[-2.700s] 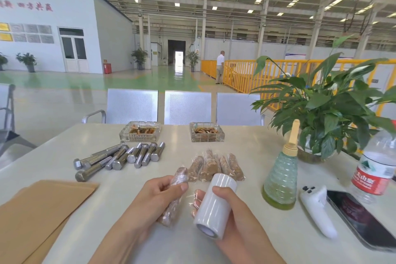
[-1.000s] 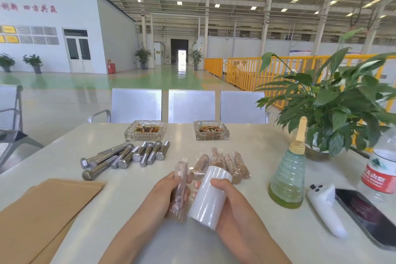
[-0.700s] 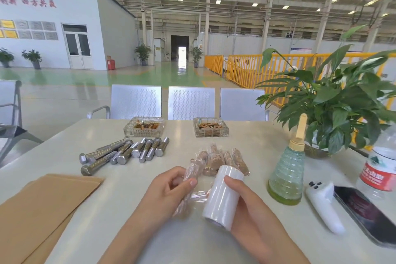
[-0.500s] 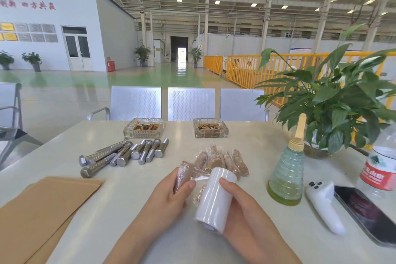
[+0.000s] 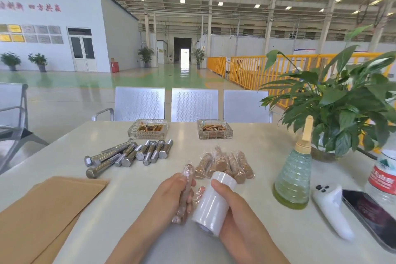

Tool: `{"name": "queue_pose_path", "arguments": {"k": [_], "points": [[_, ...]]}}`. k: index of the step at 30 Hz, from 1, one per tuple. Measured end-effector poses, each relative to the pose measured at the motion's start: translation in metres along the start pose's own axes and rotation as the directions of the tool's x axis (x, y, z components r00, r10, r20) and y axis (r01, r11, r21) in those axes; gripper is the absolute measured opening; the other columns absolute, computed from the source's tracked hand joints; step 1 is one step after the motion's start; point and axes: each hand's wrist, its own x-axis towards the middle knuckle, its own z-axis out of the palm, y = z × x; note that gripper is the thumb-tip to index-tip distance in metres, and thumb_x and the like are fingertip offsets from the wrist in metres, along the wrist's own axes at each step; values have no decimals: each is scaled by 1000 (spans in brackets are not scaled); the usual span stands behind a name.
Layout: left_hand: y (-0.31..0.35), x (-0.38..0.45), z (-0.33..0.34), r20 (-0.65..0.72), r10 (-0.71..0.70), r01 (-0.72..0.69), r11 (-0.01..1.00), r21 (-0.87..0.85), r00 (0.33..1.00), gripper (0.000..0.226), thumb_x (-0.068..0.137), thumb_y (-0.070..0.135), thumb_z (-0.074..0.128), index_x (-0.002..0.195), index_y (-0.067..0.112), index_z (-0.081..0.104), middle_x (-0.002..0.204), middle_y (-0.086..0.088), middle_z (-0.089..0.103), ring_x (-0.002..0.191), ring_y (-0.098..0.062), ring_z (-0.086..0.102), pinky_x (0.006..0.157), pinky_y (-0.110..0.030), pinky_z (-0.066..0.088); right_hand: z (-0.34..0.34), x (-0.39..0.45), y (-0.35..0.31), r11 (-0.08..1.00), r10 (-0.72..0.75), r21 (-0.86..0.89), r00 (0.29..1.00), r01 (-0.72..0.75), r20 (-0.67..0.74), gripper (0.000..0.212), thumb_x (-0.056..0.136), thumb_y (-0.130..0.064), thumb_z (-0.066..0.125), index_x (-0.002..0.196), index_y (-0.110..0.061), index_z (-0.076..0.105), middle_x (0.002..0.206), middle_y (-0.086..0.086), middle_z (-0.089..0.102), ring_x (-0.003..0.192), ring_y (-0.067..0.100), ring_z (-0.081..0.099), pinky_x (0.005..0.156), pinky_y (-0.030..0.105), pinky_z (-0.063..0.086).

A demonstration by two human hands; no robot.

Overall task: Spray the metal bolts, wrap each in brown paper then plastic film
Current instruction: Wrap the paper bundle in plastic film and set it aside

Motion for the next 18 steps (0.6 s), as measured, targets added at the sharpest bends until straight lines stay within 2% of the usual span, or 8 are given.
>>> {"name": "queue_pose_path", "arguments": {"k": [2,5,8,11,13,15,17,18], "points": [[0,-6,-3,62,113,-118,990,74,992,36,100,39,55,88,4,55,69,-10,64,59,-23,63,55,-29,48,-6,-2,-3,999,-19,-34,1000,19,-17,28,73,-12,87,96,2,79,87,22,72,75,34,74,63,39,61],[1,-9,-2,45,202,-206,965,163,978,45,95,38,65,87,-1,44,66,-7,58,65,-26,70,58,-29,44,-11,-7,-11,998,-32,-57,999,33,6,26,78,-16,76,99,-2,81,94,23,74,82,33,75,68,40,61],[2,-7,2,1,232,-224,941,254,973,29,99,31,66,89,5,56,68,-21,60,54,-24,61,55,-32,42,-13,-11,-13,996,-14,-86,1000,16,28,42,82,-10,74,122,2,69,109,25,72,95,35,73,78,45,60],[2,-9,2,11,226,-219,929,298,974,17,102,32,62,94,16,62,67,-4,68,50,-18,49,50,-28,40,-9,-15,-9,997,24,-71,996,-18,81,56,77,-7,72,130,6,61,121,25,70,103,34,73,83,45,59],[2,-11,2,13,255,-243,902,358,967,18,102,36,58,97,20,59,73,1,69,56,-16,51,52,-28,42,-6,-14,-7,998,19,-59,998,-15,63,59,73,-6,73,129,7,60,114,26,71,99,35,73,81,46,60],[1,-7,4,-28,187,-163,913,373,982,29,101,46,52,92,19,58,66,2,60,58,-13,48,55,-31,41,-4,-14,-6,998,19,-54,999,-17,33,55,74,-4,73,126,8,61,104,26,71,88,35,74,71,43,61],[2,4,7,-68,-50,57,993,108,996,37,106,39,42,89,13,63,59,-3,52,52,-19,43,53,-33,34,-4,-14,-8,999,21,-44,1000,-21,10,51,75,-10,66,123,8,62,100,24,70,82,34,72,73,44,60],[1,7,5,-40,-132,132,991,-1,990,39,107,31,39,90,9,65,58,-6,53,51,-21,43,53,-34,32,-6,-13,-9,999,21,-37,1000,-21,1,47,76,-11,65,120,6,64,98,22,69,80,33,71,77,44,58]]}}
